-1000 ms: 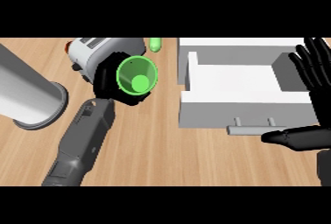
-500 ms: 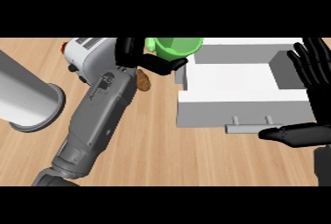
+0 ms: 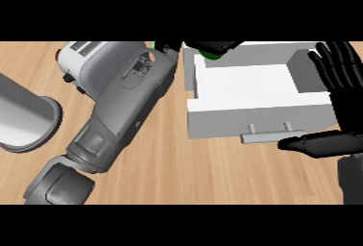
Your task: Pick up the cup, place it into the drawer and close the drawer
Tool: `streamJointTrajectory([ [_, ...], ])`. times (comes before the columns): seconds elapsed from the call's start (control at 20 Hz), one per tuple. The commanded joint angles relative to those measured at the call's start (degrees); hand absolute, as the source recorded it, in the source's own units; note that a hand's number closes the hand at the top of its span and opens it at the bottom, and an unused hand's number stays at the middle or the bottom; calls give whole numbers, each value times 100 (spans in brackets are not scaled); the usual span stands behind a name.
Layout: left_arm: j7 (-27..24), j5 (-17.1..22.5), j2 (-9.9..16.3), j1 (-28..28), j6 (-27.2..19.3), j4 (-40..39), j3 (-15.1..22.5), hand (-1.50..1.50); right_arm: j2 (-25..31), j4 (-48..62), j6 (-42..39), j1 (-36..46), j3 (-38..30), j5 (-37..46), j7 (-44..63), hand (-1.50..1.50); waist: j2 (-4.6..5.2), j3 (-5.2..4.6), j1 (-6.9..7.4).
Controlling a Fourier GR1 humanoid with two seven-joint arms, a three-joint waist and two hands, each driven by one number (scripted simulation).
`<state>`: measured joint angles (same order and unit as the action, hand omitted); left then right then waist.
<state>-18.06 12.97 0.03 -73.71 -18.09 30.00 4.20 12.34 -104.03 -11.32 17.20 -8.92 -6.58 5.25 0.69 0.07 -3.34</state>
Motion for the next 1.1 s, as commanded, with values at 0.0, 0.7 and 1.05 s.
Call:
streamJointTrajectory([
  [0.0,371,331,-3,-536,-417,-662,424,150,-47,-21,-62,-88,38,-30,-128,-150,23,4,-167],
  [0.7,565,608,-3,-127,375,-1303,1763,-150,-39,255,-291,551,300,-144,-65,-150,208,6,-770],
  [1.05,50,1466,-3,162,259,-865,1507,-150,-204,365,-946,664,710,-742,-78,-150,249,0,-897],
])
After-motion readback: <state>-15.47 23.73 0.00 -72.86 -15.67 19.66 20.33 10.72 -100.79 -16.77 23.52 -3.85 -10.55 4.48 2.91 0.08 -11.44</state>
